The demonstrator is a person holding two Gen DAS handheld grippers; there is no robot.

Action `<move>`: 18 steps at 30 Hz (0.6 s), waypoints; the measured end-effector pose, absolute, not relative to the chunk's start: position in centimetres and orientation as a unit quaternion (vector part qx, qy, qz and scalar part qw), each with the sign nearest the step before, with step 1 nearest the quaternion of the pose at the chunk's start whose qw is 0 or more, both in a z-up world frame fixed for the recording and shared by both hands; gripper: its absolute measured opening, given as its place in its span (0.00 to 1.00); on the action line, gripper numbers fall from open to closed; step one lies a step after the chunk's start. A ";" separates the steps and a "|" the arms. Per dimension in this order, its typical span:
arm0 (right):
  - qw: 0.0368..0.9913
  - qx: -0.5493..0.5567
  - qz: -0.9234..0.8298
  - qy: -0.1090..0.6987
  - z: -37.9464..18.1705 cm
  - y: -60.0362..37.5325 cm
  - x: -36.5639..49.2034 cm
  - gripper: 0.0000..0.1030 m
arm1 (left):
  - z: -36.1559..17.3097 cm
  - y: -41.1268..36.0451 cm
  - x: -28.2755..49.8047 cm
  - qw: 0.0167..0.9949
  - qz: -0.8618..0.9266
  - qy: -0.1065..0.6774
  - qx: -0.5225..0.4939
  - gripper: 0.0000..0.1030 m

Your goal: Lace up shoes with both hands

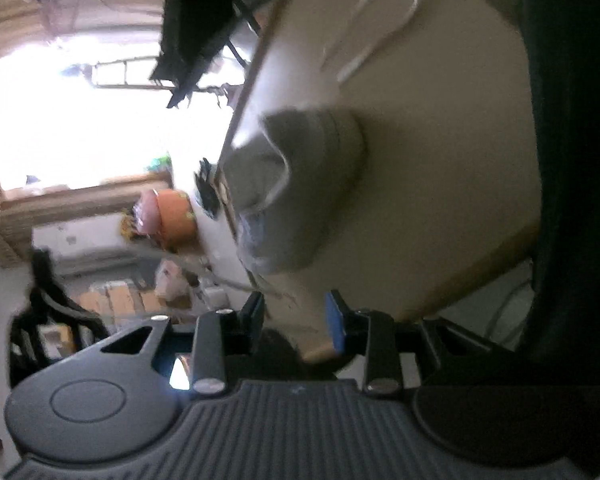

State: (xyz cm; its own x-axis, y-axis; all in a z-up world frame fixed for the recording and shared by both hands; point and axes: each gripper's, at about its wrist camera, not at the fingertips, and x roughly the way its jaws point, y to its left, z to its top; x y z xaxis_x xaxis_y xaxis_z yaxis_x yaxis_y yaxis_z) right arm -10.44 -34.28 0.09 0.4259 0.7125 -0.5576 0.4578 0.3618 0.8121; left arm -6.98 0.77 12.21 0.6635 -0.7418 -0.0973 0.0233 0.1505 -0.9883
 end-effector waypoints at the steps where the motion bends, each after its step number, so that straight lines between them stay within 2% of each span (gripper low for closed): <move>1: 0.633 0.549 0.096 0.538 -0.2 -33.8 -10.2 0.33 | 12.4 0.7 -6.8 0.695 -0.278 0.302 -0.591 0.01; 11: 0.635 0.530 0.089 0.555 -0.5 -32.9 -9.4 0.33 | 16.4 -1.2 -4.9 0.690 -0.340 0.260 -0.584 0.02; 18: 0.615 0.570 0.051 0.542 -1.7 -33.9 -10.0 0.33 | 14.6 -1.7 -5.8 0.684 -0.335 0.306 -0.571 0.02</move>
State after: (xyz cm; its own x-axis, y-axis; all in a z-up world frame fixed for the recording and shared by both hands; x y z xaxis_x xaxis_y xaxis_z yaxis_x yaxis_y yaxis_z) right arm -9.96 -33.91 -1.68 0.4064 0.6809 -0.6092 0.5557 0.3451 0.7564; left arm -5.85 -1.67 14.62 0.5879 -0.8081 -0.0363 0.1083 0.1231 -0.9865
